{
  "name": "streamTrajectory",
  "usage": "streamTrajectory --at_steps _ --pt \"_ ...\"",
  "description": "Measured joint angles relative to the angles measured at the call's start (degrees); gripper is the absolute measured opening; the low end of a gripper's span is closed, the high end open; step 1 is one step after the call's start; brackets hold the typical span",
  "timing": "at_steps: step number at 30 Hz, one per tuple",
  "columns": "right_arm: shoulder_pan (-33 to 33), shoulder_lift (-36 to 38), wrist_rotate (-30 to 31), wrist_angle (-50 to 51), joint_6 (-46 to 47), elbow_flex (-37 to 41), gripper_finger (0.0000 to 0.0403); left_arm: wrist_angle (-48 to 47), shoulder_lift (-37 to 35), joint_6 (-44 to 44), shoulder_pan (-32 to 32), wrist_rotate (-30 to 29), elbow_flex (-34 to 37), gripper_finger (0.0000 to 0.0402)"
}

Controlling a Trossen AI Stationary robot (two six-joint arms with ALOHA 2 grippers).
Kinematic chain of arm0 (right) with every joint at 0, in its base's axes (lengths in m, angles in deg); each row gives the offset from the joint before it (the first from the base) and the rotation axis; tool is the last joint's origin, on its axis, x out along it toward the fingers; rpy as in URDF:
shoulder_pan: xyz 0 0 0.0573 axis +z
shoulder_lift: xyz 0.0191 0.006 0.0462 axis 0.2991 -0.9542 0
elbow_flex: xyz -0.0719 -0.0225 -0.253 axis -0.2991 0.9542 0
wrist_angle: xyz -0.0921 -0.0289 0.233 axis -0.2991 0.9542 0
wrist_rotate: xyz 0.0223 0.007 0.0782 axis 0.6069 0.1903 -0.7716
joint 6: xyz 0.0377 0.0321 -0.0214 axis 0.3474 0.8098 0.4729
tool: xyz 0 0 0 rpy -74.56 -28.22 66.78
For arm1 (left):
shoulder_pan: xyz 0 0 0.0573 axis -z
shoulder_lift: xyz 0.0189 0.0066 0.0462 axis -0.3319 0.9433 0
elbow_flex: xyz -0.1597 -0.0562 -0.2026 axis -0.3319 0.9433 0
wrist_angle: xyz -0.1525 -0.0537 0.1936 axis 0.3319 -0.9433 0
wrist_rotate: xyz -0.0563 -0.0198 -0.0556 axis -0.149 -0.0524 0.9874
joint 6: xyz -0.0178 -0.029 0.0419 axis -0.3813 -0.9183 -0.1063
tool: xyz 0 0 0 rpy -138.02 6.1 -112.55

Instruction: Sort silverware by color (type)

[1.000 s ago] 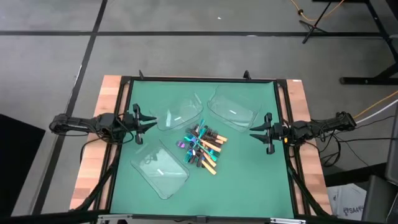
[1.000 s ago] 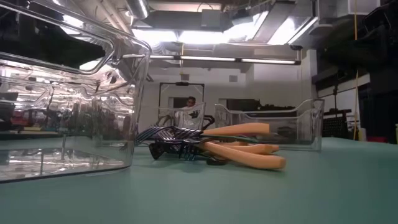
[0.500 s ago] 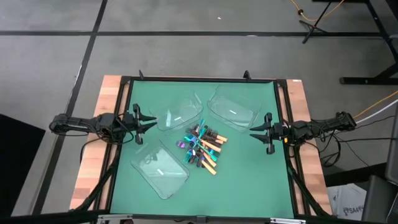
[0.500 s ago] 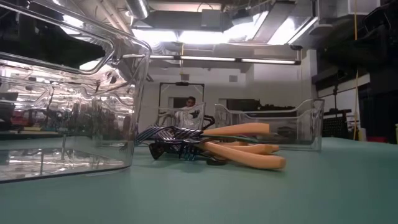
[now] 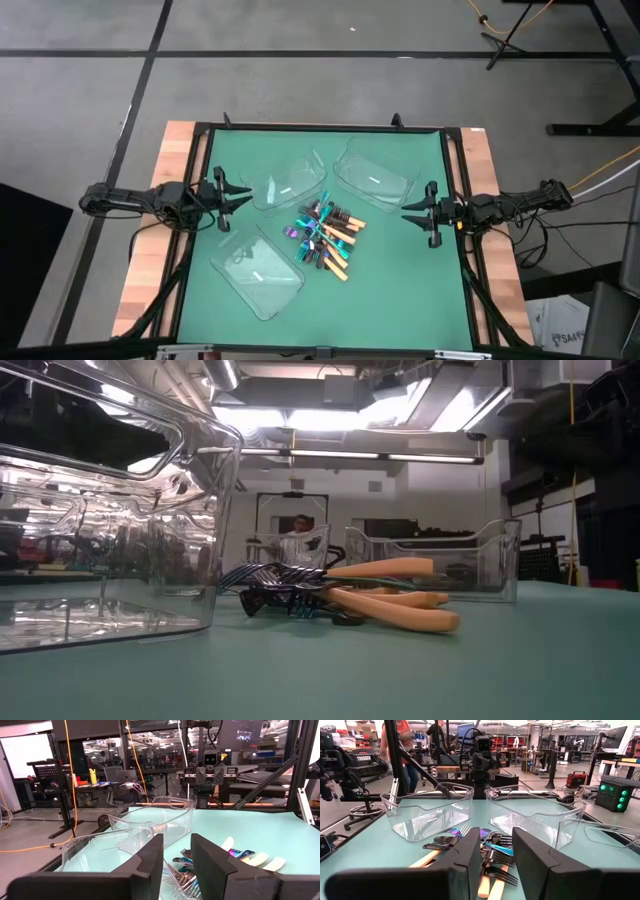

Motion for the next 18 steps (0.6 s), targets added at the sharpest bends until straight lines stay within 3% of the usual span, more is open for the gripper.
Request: streamTrajectory --at_steps 18 --pt "0.01 -0.01 0.07 -3.81 0.56 0.03 0.0106 0.00 0.00 0.00 0.01 0.00 0.00 0.0093"
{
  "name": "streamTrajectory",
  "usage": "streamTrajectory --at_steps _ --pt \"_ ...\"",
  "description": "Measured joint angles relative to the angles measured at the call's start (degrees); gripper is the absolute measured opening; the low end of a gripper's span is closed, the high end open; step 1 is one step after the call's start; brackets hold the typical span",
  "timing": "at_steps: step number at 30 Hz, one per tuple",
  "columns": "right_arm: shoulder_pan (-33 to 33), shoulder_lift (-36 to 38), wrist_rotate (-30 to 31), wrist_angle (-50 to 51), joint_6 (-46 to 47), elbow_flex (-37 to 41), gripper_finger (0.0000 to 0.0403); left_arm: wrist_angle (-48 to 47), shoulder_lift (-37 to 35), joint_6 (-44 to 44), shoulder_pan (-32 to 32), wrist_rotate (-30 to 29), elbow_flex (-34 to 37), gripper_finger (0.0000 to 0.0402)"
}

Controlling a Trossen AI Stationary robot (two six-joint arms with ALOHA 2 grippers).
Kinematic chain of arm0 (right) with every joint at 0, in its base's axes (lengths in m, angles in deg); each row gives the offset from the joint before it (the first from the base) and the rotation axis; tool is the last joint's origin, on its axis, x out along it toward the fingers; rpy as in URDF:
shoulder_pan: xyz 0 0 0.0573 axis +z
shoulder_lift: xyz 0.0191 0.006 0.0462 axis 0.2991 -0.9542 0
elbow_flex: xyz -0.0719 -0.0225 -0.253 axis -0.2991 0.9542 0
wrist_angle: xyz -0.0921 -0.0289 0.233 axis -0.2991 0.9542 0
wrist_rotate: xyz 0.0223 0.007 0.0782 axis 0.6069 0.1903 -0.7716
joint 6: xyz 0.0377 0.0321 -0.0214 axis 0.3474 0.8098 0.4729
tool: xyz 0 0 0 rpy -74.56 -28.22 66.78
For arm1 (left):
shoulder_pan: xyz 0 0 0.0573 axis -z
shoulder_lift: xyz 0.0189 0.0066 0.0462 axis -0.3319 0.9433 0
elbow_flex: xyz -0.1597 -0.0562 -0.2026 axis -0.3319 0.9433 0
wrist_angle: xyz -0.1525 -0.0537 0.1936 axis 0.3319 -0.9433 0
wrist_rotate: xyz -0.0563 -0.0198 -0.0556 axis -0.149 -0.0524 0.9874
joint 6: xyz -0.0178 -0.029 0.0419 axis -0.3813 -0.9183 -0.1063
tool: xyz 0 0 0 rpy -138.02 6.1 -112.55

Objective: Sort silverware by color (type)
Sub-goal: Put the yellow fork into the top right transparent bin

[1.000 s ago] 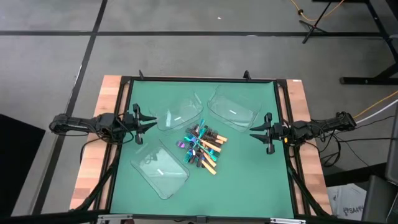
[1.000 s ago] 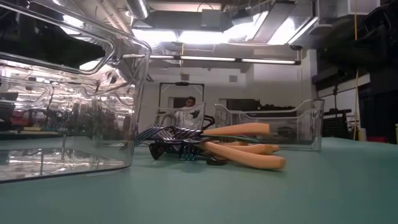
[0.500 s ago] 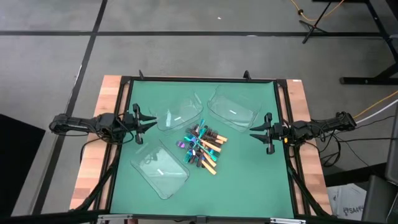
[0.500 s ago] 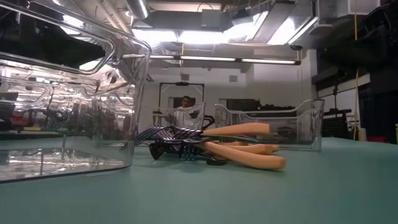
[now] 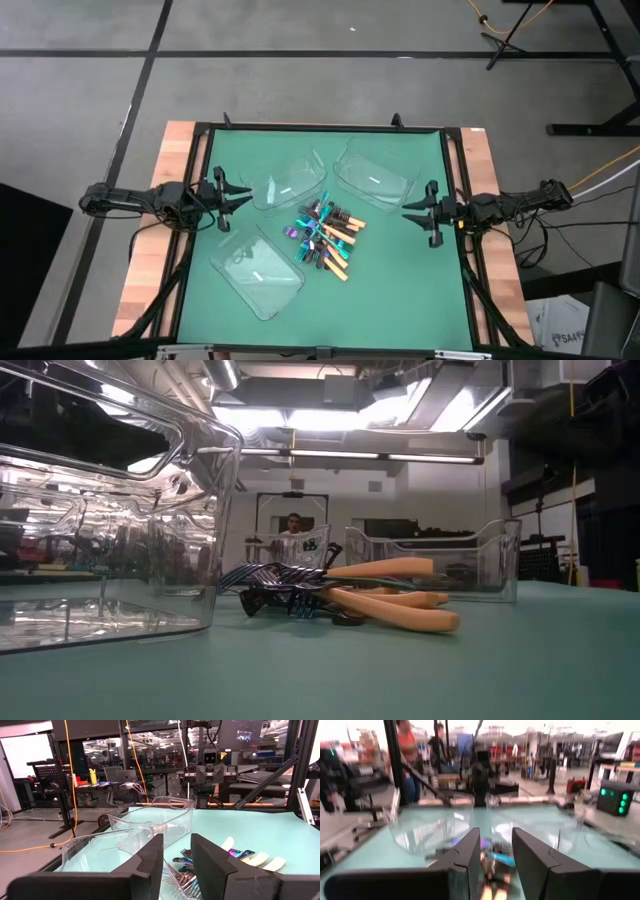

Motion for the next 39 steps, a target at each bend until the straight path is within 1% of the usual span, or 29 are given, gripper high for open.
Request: streamTrajectory --at_steps 5,9,11,14,18,20,23,26,31,34,39 --pt "0.00 0.01 1.64 -5.17 0.92 0.00 0.0106 0.00 0.00 0.00 0.00 0.00 0.00 0.0093" --pt "0.00 0.01 5.92 -7.61 2.94 0.00 0.0112 0.00 0.00 0.01 0.00 0.00 0.00 0.0093" --pt "-0.01 0.01 7.15 -8.39 3.05 0.00 0.0126 0.00 0.00 0.00 0.00 0.00 0.00 0.0093" --pt "0.00 0.00 7.68 -10.54 3.86 0.00 0.0158 0.00 0.00 0.02 -0.02 0.00 0.00 0.0093" --pt "-0.02 0.00 7.29 -16.42 6.18 0.00 0.0200 0.00 0.00 0.02 -0.01 -0.02 0.00 0.0093" --pt "0.00 -0.06 5.47 -17.47 5.97 -0.44 0.0212 0.00 0.00 0.02 -0.02 -0.02 0.00 0.0093" --pt "0.00 -1.83 4.86 -17.43 5.91 -3.00 0.0217 0.00 0.00 0.02 -0.02 -0.02 0.00 0.0093" --pt "-0.01 -7.21 4.84 -17.74 4.62 -6.87 0.0213 0.00 0.00 0.00 -0.01 -0.02 0.00 0.0093" --pt "0.00 -21.58 5.37 -16.62 1.29 -15.81 0.0206 0.00 0.00 0.02 -0.02 -0.02 0.00 0.0093" --pt "0.00 -30.88 7.29 -12.71 -0.04 -22.33 0.0205 0.00 0.00 0.01 -0.02 -0.02 0.00 0.0092" --pt "-0.01 -45.37 8.97 -2.27 -0.18 -35.08 0.0205 0.00 0.00 0.02 -0.02 -0.02 0.00 0.0092"
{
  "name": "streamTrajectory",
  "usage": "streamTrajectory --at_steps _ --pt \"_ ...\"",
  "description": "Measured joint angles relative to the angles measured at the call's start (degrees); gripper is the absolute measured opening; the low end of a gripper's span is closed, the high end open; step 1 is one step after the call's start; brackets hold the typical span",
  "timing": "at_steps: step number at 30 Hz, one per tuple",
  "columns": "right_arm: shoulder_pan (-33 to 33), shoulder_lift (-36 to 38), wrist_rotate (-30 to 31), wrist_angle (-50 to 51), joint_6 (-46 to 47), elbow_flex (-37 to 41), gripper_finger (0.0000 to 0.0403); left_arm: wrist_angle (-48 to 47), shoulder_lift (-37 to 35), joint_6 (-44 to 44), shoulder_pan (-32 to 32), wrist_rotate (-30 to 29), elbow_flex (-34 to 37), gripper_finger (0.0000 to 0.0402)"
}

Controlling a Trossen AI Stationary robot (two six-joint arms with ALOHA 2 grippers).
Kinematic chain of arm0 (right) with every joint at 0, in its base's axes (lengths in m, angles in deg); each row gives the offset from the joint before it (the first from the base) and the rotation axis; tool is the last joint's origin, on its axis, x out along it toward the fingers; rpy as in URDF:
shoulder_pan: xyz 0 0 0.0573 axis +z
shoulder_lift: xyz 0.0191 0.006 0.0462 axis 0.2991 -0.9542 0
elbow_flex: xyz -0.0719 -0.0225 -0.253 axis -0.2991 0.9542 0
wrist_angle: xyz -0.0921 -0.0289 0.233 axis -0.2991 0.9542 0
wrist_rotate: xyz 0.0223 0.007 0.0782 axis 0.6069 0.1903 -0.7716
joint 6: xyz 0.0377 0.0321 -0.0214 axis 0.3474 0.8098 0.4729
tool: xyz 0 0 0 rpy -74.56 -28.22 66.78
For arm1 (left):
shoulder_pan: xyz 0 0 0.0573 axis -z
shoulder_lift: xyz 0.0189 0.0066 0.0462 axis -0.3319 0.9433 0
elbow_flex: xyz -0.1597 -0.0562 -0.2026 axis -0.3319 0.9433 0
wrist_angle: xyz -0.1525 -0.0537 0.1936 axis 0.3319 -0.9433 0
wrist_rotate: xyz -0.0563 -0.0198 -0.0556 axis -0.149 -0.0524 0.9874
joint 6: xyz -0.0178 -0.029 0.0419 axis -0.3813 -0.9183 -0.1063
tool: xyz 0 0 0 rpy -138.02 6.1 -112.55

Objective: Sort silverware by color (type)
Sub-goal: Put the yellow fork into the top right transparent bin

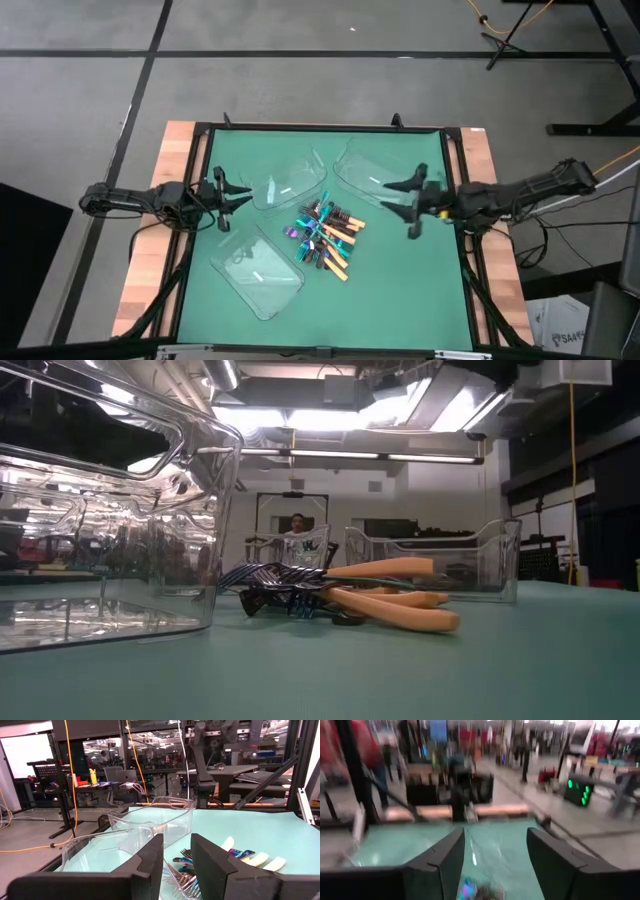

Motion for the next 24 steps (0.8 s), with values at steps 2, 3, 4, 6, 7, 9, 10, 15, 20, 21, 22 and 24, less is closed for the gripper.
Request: streamTrajectory --at_steps 2,3,4,6,7,9,10,15,20,21,22,24 --pt "0.01 -5.79 0.68 4.48 0.36 -4.54 0.0205 0.00 0.00 0.00 0.00 0.02 0.00 0.0092" --pt "0.01 -8.67 0.70 6.08 1.02 -7.03 0.0205 0.00 -0.02 0.00 0.00 0.01 0.00 0.0092" --pt "0.00 -11.21 0.72 7.53 1.50 -9.37 0.0205 0.01 0.00 0.00 0.00 0.00 0.00 0.0092" --pt "0.01 -16.18 1.11 10.49 1.60 -13.74 0.0205 0.00 0.00 0.00 0.02 0.01 0.00 0.0092" --pt "0.01 -18.65 1.10 12.01 1.60 -15.85 0.0205 0.00 0.00 0.00 0.01 0.01 0.00 0.0092" --pt "0.01 -23.44 1.09 15.38 1.64 -19.51 0.0205 0.01 -0.01 0.00 0.01 0.02 0.00 0.0092" --pt "0.01 -25.58 1.07 17.24 1.65 -21.30 0.0205 0.00 0.00 0.00 0.02 0.02 0.00 0.0092" --pt "0.01 -34.67 1.09 23.03 2.10 -28.24 0.0205 0.00 0.00 0.00 0.01 0.02 0.00 0.0092" --pt "0.01 -40.95 0.97 23.63 6.39 -30.37 0.0205 0.00 0.00 -0.14 0.01 0.02 0.00 0.0092" --pt "-0.01 -41.75 0.76 23.48 6.99 -30.42 0.0205 0.00 0.00 -0.17 0.02 0.02 0.00 0.0092" --pt "-0.01 -42.48 0.63 23.83 7.66 -30.42 0.0205 0.00 -0.01 -0.17 0.02 0.02 0.00 0.0092" --pt "-0.01 -43.91 -0.27 24.92 9.44 -30.42 0.0205 0.00 0.00 -0.17 0.02 0.02 0.00 0.0092"
